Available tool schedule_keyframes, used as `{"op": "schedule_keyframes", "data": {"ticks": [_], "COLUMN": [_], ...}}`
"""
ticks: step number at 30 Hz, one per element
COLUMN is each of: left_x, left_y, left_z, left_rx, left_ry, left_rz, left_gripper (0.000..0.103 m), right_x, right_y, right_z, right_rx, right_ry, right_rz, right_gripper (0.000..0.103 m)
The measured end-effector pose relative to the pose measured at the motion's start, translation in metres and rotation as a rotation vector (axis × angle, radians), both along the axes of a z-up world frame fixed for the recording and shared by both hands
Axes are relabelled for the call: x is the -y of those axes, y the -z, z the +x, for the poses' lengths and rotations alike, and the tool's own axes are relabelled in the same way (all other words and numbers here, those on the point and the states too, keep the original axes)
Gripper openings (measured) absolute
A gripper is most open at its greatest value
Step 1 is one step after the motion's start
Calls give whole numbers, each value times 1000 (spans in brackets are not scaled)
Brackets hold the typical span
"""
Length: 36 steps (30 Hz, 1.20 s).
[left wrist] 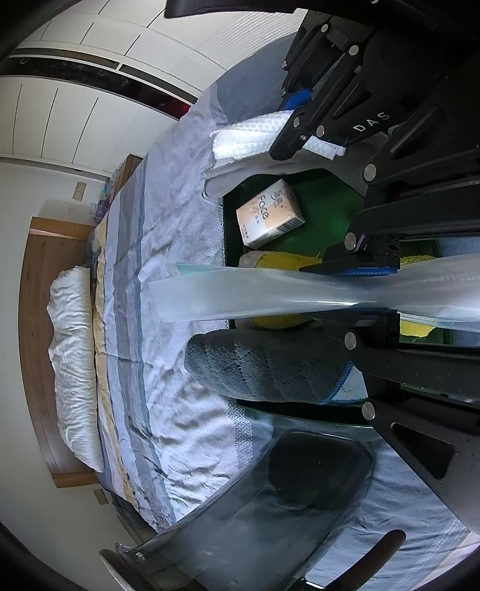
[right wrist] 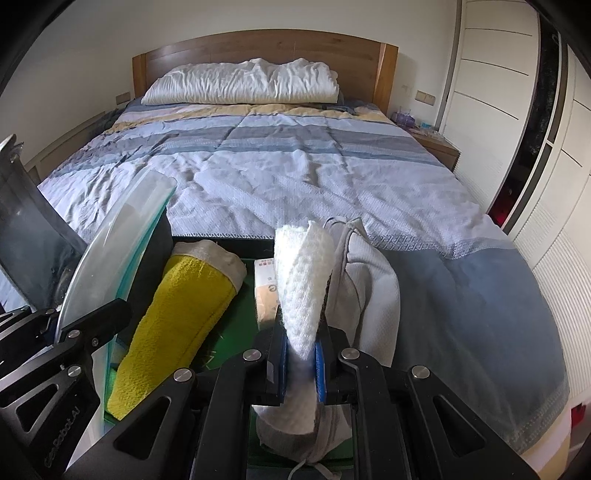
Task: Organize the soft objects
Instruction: 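Lower the plastic sleeve and white cloth into the tray with both tools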
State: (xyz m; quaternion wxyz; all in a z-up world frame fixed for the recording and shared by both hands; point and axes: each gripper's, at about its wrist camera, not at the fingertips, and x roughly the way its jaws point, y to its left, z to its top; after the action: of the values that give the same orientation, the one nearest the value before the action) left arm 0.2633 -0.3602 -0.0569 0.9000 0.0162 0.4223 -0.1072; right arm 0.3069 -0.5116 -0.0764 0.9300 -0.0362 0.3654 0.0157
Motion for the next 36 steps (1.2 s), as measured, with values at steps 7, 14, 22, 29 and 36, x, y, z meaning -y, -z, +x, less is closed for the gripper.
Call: {"op": "schedule_keyframes", "data": {"ticks": [7, 14, 22, 29, 36], "left_x": [0, 1, 3, 3, 5], "left_y": [6, 11, 17, 24, 29], "left_z": [4, 7, 11, 12, 14], "left_rx": [-7, -14, -25, -39, -54], "left_ry": [-17, -17, -23, -33, -37], "left_rz": [0, 3, 3, 4, 4], "left_gripper": [9, 10, 10, 10, 10], "right_x": [-2, -1, 0, 0, 2], "right_y": [9, 17, 23, 27, 32], "right_z": [9, 18, 22, 23, 23], "right_rx": [-16, -31, -37, -42, -58], "right_ry": [3, 2, 6, 8, 12], "right_rz": [-2, -3, -4, -4, -8], "right_gripper": [10, 11, 11, 10, 11]}}
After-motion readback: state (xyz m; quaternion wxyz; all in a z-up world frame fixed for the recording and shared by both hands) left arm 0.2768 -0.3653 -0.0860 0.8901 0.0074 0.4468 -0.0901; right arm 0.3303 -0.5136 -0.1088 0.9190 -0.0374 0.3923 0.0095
